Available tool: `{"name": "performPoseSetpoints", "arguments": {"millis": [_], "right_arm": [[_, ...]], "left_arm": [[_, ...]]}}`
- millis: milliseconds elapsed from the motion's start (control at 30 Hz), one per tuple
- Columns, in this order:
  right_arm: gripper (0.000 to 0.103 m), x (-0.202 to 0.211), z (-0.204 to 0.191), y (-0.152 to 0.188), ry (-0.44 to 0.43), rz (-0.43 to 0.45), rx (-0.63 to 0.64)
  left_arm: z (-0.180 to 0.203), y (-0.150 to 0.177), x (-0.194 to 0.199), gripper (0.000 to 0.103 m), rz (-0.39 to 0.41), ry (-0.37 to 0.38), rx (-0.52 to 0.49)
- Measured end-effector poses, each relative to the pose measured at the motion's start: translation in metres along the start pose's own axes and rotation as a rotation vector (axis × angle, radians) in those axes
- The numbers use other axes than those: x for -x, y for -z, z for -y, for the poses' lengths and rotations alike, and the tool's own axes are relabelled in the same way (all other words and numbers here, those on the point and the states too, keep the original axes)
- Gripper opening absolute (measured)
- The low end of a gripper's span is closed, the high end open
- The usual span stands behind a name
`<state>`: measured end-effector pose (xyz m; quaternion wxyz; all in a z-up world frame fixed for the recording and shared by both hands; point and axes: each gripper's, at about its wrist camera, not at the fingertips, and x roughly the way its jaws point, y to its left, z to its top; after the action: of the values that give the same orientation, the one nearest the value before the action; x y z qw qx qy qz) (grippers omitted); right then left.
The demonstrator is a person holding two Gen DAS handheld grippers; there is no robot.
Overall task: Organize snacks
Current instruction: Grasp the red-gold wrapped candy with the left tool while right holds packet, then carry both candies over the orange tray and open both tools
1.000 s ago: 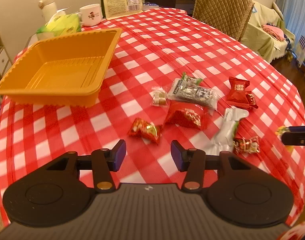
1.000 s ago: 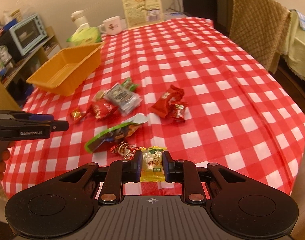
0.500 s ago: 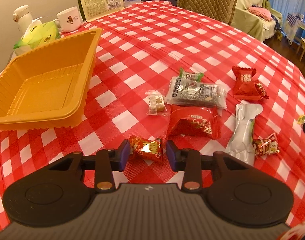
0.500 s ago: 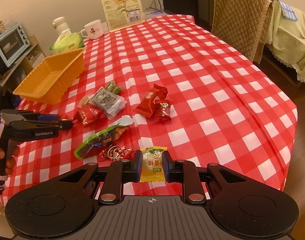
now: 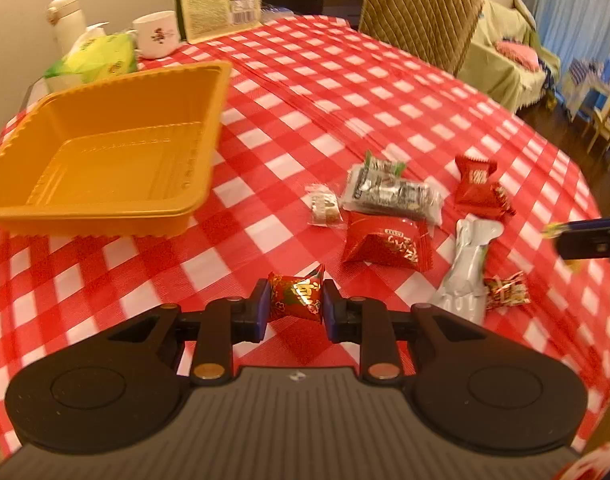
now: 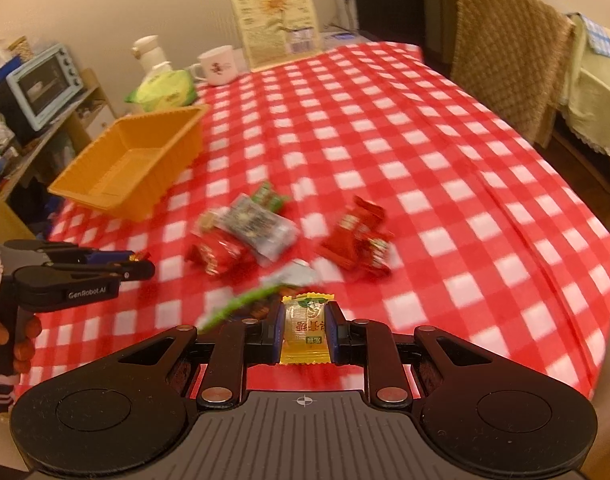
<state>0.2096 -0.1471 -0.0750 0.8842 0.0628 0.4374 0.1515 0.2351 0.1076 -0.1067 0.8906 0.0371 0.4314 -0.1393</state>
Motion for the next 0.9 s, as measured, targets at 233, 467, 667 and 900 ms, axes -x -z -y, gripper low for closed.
{"name": "performPoseSetpoints", "arguments": {"millis": [233, 467, 667, 900], "right_arm": [[0.022, -0.018, -0.040, -0.025, -0.128, -0.001, 0.064], [0.022, -0.045, -0.093, -0.058, -0.253, 0.008, 0.139], [0.022, -0.075, -0.140, -0.094, -0.311, 0.047, 0.194], [0.022, -0.125, -0.175, -0.133, -0.301, 0.055, 0.196]], "left_arm": [[-0.033, -0.006, 0.045, 0.024, 0.034, -0.028, 0.073], [-0.080, -0.022, 0.076, 0.024, 0.085, -0.099, 0.147], [-0.119, -0.047, 0.081, 0.024, 0.139, -0.157, 0.169], [-0.158, -0.078, 0.058, 0.024, 0.148, -0.191, 0.163]]}}
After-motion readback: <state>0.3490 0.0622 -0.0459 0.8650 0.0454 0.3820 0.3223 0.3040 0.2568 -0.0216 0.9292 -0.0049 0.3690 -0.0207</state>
